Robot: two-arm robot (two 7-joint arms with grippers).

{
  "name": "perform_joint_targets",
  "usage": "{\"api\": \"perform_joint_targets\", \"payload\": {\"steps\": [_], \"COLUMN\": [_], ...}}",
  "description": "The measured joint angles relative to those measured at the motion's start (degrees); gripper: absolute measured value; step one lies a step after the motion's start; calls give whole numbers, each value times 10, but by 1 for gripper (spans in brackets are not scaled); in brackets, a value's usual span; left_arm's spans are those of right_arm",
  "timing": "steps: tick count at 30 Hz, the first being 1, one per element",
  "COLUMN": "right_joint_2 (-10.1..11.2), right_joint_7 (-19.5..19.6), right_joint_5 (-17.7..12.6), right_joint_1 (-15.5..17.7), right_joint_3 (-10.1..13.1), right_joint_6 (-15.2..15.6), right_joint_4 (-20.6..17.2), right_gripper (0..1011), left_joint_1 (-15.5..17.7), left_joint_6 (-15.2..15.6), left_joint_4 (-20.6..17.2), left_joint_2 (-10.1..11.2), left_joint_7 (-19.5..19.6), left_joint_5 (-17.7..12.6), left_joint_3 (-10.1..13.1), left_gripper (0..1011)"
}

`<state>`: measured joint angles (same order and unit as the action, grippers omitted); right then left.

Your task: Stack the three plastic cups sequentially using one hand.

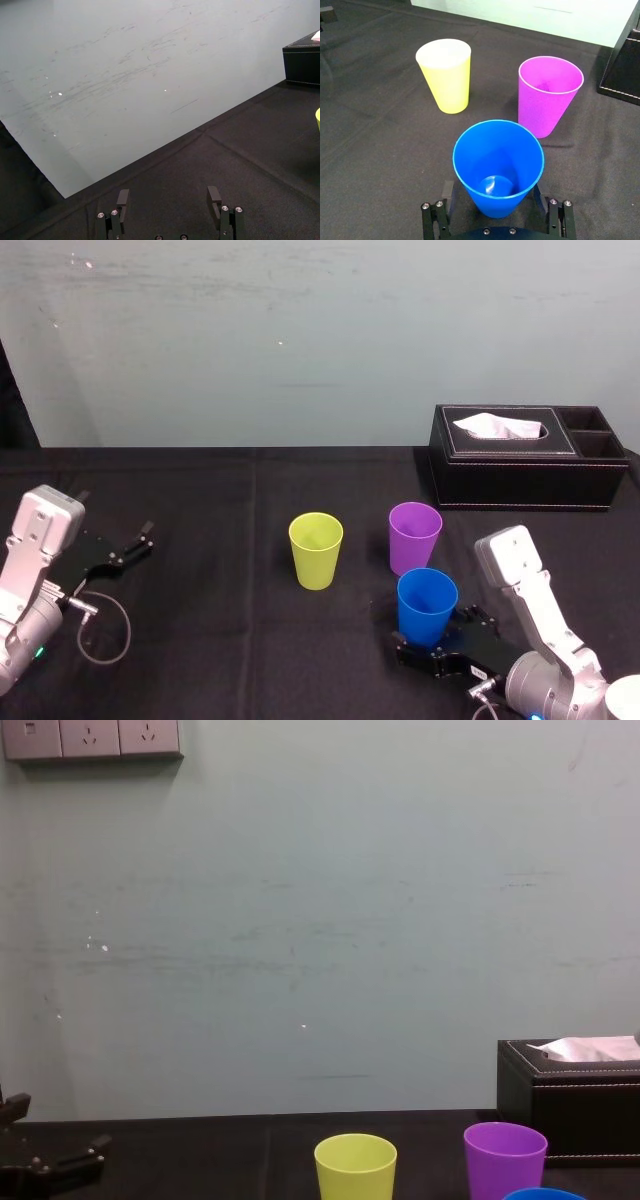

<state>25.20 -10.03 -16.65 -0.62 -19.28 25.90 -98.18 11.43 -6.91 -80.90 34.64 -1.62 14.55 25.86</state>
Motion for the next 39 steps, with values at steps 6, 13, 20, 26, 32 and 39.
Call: {"api": "perform_joint_targets", "payload": {"steps": [6, 13, 20, 26, 32, 39], "right_joint_2": [-10, -19, -18, -17, -17, -17], "right_joint_7": [2, 1, 1, 1, 1, 1], "right_joint_5": [10, 19, 19, 18, 18, 18], "right_joint_1": [0, 1, 1, 1, 1, 1], "right_joint_3": [4, 7, 7, 6, 6, 5], "right_joint_6": [-8, -19, -18, -17, -16, -15], "right_joint_4": [7, 15, 14, 13, 13, 12], "right_gripper": [1002, 1002, 1002, 932, 771, 684], "left_joint_1": [0, 0, 0, 0, 0, 0], "left_joint_6": [0, 0, 0, 0, 0, 0], "left_joint_4": [0, 0, 0, 0, 0, 0], "left_joint_2": [0, 0, 0, 0, 0, 0], "left_joint_7": [0, 0, 0, 0, 0, 0], "left_joint_5": [0, 0, 0, 0, 0, 0], "left_joint_3": [0, 0, 0, 0, 0, 0], "left_gripper": [1000, 1000, 1000, 1000, 1000, 1000]}}
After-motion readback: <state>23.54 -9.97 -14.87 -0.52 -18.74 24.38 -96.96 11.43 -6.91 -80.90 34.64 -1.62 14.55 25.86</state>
